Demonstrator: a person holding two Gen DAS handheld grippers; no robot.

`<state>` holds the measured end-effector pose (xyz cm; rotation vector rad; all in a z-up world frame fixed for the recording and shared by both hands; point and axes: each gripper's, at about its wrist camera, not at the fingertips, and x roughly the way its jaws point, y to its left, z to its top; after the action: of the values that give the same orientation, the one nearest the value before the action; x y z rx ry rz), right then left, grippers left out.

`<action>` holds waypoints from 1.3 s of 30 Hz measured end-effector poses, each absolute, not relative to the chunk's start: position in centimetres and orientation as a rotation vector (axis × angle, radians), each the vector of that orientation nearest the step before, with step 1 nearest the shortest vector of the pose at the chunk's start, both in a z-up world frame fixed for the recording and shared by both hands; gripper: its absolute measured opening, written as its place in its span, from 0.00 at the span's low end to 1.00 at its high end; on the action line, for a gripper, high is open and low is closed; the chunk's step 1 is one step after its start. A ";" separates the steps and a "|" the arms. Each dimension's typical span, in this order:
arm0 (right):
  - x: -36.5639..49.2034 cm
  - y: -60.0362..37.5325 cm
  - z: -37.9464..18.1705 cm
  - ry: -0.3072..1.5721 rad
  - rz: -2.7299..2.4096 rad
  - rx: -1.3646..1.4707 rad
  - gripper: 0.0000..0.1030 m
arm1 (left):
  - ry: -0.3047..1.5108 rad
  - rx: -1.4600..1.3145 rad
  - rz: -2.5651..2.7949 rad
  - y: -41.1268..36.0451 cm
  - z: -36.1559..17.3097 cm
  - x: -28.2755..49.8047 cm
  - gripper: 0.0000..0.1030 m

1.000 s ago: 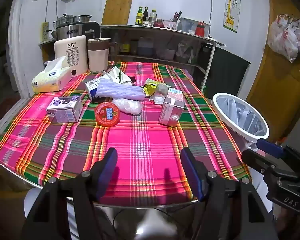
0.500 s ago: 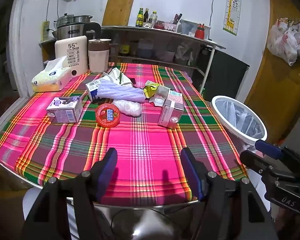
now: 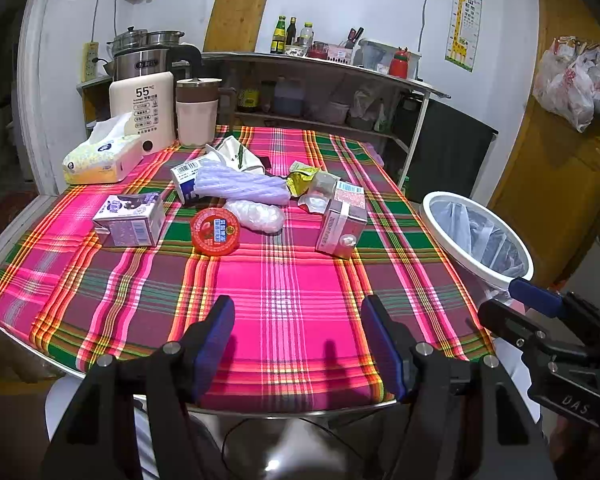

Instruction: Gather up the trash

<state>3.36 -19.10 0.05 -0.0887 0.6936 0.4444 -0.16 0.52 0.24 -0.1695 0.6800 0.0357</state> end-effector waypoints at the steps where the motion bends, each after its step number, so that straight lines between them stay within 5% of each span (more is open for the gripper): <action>1: 3.4 -19.1 0.1 0.693 0.445 -0.089 0.61 | 0.679 -0.170 0.035 0.6 0.3 -0.2 0.66; 39: 3.2 -19.0 0.0 0.691 0.444 -0.092 0.61 | 0.675 -0.158 0.040 0.6 0.5 -0.3 0.66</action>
<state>3.24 -18.97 0.01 -0.0923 0.6909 0.4445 -0.27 0.63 0.50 -0.1580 0.6753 0.0400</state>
